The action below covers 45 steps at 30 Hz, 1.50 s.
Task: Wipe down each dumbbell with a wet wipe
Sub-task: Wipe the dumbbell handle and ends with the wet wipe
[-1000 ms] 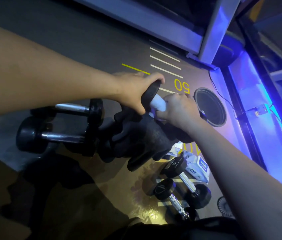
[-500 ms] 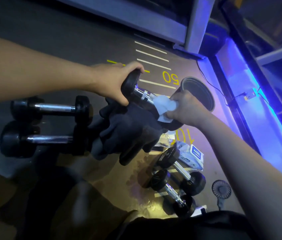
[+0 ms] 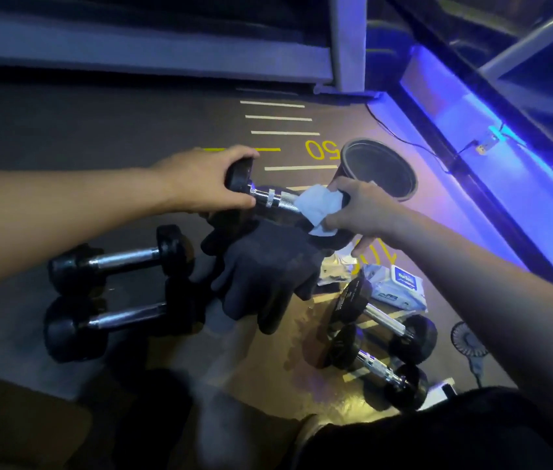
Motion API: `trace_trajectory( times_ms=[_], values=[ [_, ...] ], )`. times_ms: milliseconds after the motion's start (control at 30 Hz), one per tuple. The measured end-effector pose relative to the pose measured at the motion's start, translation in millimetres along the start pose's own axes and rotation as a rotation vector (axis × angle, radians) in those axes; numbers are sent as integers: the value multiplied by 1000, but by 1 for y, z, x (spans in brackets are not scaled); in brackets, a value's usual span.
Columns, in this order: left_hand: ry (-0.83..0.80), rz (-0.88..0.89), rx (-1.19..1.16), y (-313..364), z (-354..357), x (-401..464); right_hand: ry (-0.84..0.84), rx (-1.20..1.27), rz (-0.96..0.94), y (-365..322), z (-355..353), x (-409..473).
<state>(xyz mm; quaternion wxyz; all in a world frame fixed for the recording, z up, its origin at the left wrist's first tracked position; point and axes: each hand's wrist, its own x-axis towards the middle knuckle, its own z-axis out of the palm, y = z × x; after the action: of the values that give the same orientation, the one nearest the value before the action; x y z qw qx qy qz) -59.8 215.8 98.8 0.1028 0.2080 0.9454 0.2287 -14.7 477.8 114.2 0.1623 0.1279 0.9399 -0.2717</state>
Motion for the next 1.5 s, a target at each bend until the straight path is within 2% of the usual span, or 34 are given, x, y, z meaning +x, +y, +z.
trace_trajectory(
  times_ms=[167, 267, 433, 667, 833, 967, 1100, 1500],
  values=[
    [-7, -18, 39, 9, 0, 1, 103, 74, -41, 8, 14, -2],
    [1, -26, -13, 16, 2, 2, 147, 138, -63, 12, 21, -6],
    [63, -39, -65, 20, 8, -1, 224, 98, -107, 15, 22, -13],
    [231, 72, -104, 61, -9, -4, 477, -35, -247, 29, -30, -38],
    [249, 166, -151, 120, -8, 1, 559, -40, -253, 69, -73, -68],
    [216, 237, -166, 164, 23, 14, 597, 2, -185, 121, -78, -88],
    [145, 267, -180, 183, 69, 25, 626, 73, -67, 166, -51, -101],
    [-84, 188, -171, 195, 228, 23, 510, 118, 164, 293, 46, -114]
  ],
)
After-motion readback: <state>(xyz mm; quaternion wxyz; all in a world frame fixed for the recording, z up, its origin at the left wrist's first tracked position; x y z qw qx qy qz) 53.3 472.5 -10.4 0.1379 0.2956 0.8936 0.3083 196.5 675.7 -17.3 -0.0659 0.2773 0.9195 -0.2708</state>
